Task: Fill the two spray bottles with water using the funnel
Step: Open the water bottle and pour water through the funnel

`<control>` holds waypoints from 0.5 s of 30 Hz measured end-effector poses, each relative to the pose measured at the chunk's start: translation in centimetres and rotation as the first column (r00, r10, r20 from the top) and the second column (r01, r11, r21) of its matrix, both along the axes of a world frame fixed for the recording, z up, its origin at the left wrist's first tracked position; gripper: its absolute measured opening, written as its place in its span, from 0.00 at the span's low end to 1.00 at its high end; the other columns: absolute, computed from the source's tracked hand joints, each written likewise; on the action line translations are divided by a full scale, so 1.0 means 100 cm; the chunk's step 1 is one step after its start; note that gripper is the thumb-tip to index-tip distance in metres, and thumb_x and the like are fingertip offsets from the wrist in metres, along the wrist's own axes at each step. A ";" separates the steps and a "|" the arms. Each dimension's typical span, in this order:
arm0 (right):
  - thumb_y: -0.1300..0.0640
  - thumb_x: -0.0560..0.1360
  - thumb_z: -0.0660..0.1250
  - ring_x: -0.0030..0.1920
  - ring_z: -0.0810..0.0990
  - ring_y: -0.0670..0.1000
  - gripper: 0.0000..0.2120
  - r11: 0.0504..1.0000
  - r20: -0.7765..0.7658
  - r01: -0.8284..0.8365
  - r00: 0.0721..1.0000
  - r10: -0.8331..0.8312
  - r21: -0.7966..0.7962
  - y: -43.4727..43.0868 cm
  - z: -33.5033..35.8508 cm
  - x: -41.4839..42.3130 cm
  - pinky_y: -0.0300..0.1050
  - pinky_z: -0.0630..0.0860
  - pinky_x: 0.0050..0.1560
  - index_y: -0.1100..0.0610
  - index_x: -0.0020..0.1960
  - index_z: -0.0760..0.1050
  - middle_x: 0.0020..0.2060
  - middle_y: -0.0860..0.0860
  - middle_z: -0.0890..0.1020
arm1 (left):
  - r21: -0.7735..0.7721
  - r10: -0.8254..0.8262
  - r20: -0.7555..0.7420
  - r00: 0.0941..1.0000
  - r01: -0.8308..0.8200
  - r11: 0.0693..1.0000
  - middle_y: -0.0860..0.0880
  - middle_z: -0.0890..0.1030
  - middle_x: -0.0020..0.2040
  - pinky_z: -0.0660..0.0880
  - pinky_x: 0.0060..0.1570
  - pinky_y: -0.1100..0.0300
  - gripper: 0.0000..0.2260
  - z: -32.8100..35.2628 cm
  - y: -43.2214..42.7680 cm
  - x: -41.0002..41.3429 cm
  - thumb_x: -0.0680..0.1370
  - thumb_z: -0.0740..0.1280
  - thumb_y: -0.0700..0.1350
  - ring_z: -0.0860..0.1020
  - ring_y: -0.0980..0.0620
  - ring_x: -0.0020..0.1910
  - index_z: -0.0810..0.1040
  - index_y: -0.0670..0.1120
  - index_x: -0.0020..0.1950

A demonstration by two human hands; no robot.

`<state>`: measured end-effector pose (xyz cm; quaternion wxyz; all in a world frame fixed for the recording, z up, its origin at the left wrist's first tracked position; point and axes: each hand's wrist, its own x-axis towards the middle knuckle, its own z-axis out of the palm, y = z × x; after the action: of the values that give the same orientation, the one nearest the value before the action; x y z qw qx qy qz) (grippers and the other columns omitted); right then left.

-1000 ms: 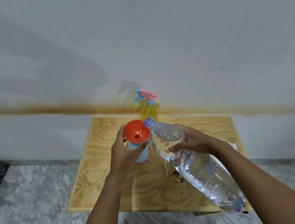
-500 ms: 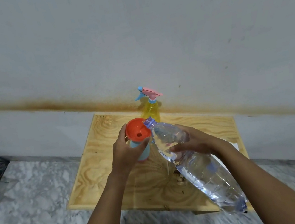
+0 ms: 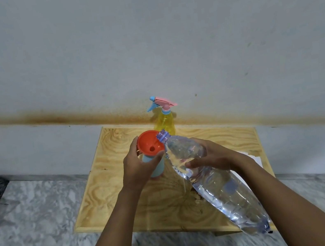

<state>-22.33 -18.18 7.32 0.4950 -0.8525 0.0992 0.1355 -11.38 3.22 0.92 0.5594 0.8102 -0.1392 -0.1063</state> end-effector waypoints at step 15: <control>0.42 0.66 0.76 0.57 0.82 0.45 0.33 1.000 -0.023 -0.009 1.000 0.009 -0.009 -0.003 -0.002 -0.001 0.50 0.78 0.61 0.43 0.70 0.71 0.58 0.43 0.83 | -0.003 0.009 -0.024 1.000 -0.010 1.000 0.53 0.75 0.65 0.71 0.55 0.64 0.40 0.002 0.000 -0.003 0.68 0.80 0.54 0.74 0.53 0.63 0.66 0.49 0.76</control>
<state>-22.44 -18.47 7.15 0.4894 -0.8535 0.1016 0.1472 -11.69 3.24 1.17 0.5628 0.8086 -0.1288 -0.1133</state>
